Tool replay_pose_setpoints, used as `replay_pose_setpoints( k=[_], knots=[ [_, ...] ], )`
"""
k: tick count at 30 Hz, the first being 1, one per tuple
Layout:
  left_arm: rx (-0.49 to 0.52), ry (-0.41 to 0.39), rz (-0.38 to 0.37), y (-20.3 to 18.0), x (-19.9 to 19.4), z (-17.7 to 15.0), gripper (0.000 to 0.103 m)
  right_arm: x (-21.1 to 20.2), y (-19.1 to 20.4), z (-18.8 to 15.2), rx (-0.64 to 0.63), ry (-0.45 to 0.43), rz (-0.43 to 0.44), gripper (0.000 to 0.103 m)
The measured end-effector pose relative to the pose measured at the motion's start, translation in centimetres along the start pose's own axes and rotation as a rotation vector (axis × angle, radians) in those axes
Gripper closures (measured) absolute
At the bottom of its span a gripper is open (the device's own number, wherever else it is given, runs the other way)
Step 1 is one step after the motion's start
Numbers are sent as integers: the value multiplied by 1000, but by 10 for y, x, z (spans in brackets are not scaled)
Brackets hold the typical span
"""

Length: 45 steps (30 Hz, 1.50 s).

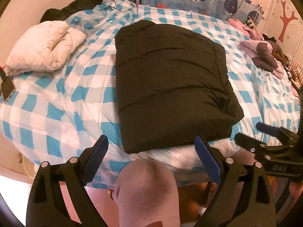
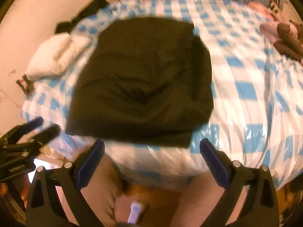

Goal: Fold large clothes

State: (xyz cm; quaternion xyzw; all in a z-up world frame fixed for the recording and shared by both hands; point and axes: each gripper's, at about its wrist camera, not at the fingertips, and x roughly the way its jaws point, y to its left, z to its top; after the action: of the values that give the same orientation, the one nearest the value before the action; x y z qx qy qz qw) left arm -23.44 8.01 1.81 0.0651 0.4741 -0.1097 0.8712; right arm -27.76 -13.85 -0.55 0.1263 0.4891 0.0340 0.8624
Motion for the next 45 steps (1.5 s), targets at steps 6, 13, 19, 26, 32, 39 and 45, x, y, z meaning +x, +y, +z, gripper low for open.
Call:
replay_pose_setpoints(
  k=[6,13,19,26,32,39,45],
  knots=[
    [-4,-47,41,0,-16,1,15,-21,14,2,-67,-105,-94,6],
    [11,-58,39,-5,-21,3,15,-28,17,5,-80,-124,-103,6],
    [7,-59,39,-5,-21,3,15,-29,19,6,-82,-118,-98,6],
    [-1,-56,38,-5,-21,4,14,-29,20,6,-88,-118,-103,6],
    [-4,-57,39,-4,-20,4,14,-30,21,6,-94,-118,-108,6],
    [-14,-84,62,-2,-21,7,10,-29,19,7,-98,-115,-107,6],
    [-19,-94,91,-1,-19,9,8,-29,19,8,-102,-116,-110,6]
  ],
)
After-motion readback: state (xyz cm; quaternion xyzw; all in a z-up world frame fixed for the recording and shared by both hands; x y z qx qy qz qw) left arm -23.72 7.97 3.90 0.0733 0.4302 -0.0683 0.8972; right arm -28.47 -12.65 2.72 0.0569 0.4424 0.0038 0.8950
